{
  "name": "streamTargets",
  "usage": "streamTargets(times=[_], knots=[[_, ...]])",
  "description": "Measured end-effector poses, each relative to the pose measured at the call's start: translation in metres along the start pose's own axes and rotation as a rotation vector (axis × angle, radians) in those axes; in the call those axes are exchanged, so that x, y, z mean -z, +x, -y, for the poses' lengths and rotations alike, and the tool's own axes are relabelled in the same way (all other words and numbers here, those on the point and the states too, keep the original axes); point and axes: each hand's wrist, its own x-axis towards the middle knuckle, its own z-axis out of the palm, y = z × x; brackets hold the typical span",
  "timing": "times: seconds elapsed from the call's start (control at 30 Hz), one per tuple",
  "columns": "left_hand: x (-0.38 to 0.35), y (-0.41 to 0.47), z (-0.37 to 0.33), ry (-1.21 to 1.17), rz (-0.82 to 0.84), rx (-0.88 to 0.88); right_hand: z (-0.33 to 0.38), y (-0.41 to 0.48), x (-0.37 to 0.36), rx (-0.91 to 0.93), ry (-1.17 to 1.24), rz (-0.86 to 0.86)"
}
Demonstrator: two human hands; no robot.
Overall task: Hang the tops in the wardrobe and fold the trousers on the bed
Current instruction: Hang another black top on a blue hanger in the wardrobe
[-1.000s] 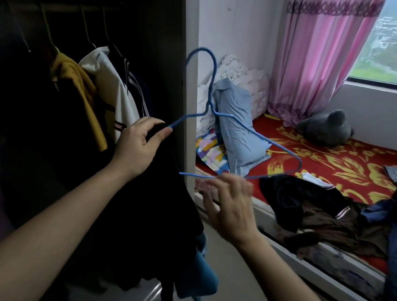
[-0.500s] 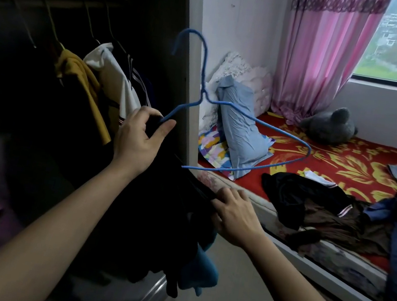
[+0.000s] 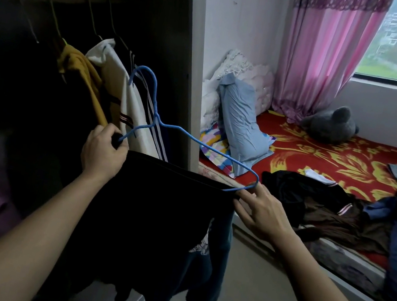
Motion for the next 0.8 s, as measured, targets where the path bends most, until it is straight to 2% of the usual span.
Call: streamTargets(times=[0.13,0.27,0.37,0.47,0.67,0.8], knots=[[-0.003,0.001,0.015,-0.026,0.034,0.038,0.010,0.007,0.001,-0.037,0.112,-0.047],[-0.007,-0.001,0.026,-0.068,0.026,0.078,0.011,0.012,-0.002,0.030,0.224,-0.112],[-0.009,-0.002,0.026,-0.076,0.039,0.121,0.013,0.014,0.000,-0.011,0.258,-0.170],[-0.012,-0.002,0.021,-0.075,0.026,0.125,0.013,0.013,0.003,-0.016,0.182,-0.200],[-0.021,-0.001,0.006,-0.066,0.010,0.134,0.009,0.009,0.009,-0.026,0.153,-0.113],[-0.025,-0.003,-0.009,-0.046,0.022,0.099,0.006,0.006,0.006,0.075,0.049,-0.113]])
